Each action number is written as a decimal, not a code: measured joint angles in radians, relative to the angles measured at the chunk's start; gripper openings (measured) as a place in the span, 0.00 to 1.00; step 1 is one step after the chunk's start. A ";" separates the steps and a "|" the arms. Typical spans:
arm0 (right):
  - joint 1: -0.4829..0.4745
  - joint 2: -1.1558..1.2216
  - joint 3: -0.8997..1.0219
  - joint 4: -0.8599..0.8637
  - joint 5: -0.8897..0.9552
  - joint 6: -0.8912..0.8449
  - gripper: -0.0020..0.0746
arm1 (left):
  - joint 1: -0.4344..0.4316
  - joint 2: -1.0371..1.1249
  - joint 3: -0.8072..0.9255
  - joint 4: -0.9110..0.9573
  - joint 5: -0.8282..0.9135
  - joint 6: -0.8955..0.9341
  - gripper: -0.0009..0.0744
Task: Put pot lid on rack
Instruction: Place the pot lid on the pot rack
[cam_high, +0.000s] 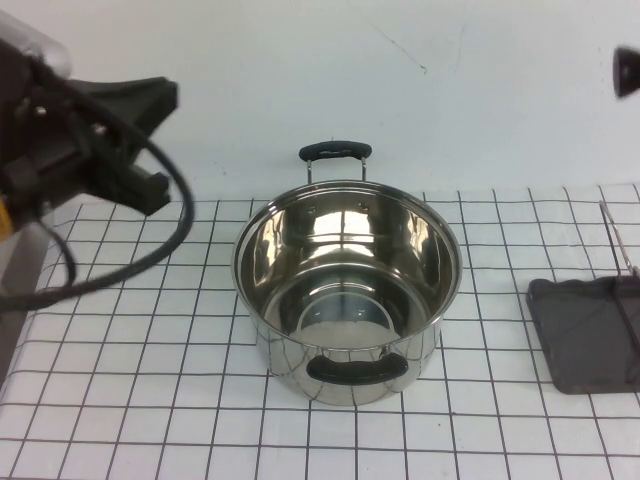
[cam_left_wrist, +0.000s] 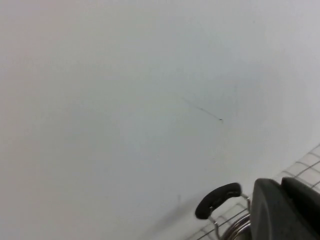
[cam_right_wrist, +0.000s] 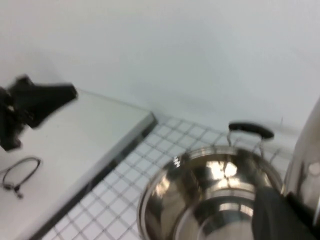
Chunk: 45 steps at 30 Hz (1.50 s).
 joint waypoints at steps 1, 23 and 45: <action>0.000 -0.002 0.013 -0.015 0.002 0.006 0.04 | 0.002 -0.031 0.010 0.018 0.028 -0.008 0.01; 0.000 0.164 0.121 -0.220 -0.024 0.045 0.04 | 0.002 -0.458 0.317 0.367 0.017 -0.305 0.01; 0.000 0.290 0.121 -0.254 -0.074 -0.032 0.14 | 0.002 -0.458 0.318 0.389 0.010 -0.313 0.01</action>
